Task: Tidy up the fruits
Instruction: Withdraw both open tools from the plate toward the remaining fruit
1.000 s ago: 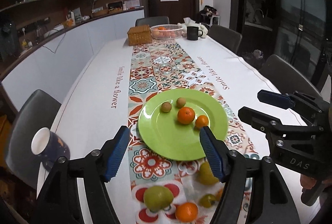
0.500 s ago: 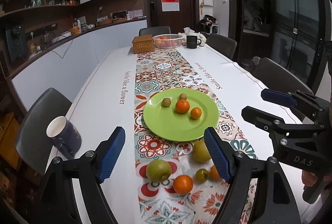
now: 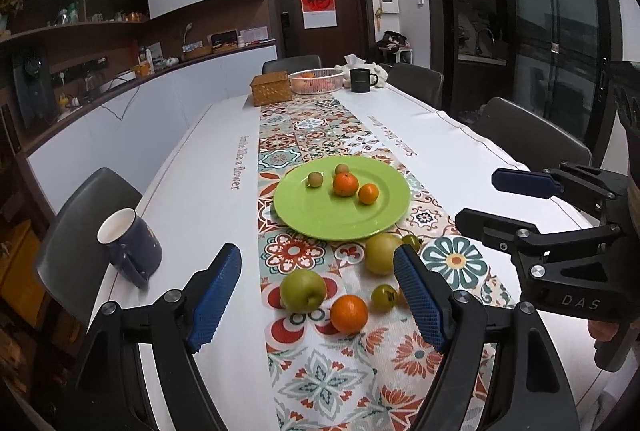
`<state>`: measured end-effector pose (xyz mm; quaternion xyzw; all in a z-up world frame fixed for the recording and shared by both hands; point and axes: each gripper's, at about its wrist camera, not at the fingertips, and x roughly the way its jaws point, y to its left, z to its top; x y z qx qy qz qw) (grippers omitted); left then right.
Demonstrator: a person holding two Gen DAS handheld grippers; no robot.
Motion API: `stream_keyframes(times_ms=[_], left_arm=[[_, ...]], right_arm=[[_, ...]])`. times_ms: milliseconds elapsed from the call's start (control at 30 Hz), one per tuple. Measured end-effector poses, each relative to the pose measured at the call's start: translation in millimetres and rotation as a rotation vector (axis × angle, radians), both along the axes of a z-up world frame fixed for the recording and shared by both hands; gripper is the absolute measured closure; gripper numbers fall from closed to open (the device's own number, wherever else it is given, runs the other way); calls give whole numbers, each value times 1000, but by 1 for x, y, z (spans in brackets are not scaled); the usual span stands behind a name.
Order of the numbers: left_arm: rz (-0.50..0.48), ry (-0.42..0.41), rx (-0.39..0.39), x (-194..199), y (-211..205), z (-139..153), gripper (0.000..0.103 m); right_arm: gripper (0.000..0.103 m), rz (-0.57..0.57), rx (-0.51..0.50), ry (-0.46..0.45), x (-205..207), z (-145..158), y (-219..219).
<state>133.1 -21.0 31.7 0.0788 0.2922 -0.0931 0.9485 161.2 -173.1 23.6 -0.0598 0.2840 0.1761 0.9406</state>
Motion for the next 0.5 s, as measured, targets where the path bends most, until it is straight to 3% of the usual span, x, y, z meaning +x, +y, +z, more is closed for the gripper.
stream_keyframes(times_ms=[500], left_arm=[[-51,-1,75,-9,-9,-38,25]], right_arm=[[42,28,-65,70,-8,-41,1]])
